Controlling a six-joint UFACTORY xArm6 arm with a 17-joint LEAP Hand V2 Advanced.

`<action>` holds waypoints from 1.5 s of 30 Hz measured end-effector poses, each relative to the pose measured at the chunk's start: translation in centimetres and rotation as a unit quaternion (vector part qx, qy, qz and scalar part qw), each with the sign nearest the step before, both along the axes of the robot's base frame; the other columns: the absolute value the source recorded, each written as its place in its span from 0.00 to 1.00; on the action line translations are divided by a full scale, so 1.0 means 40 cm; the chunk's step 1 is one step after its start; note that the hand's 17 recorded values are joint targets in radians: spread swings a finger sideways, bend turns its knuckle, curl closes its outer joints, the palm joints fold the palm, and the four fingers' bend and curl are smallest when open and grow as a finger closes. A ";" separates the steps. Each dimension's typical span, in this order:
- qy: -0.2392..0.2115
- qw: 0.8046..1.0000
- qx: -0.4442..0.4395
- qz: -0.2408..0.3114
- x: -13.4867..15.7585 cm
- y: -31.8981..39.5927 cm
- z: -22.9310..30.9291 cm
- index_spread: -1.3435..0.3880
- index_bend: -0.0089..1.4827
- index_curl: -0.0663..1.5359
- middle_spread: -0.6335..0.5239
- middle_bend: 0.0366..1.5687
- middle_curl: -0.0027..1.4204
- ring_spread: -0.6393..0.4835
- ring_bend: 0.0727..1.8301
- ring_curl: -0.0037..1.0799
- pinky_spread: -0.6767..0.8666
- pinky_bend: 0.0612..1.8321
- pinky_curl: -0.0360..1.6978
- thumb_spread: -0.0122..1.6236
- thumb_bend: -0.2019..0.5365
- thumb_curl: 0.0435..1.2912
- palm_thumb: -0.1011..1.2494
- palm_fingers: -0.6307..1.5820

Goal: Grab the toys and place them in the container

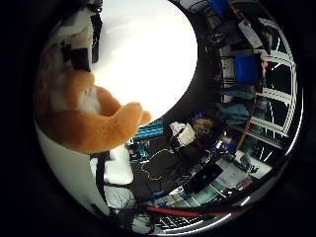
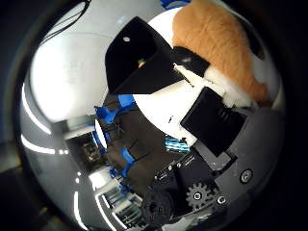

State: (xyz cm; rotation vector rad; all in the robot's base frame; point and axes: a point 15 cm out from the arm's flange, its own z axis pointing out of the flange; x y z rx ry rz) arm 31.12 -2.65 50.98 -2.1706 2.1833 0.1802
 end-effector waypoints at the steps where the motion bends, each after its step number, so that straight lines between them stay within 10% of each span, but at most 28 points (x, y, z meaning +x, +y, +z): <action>1: -0.004 1.000 -0.001 0.007 0.001 0.011 0.018 0.60 0.64 0.61 0.39 0.81 0.58 0.36 0.74 0.69 0.29 0.70 0.53 0.67 0.26 0.50 0.83 0.78; 10: -0.005 0.999 -0.002 0.034 0.057 0.100 0.010 0.60 0.64 0.61 0.39 0.81 0.58 0.36 0.74 0.69 0.29 0.68 0.56 0.66 0.26 0.51 0.83 0.78; 45: -0.272 0.957 0.051 0.092 0.458 0.387 0.110 0.60 0.64 0.62 0.39 0.80 0.59 0.36 0.73 0.71 0.29 0.65 0.61 0.65 0.25 0.52 0.80 0.77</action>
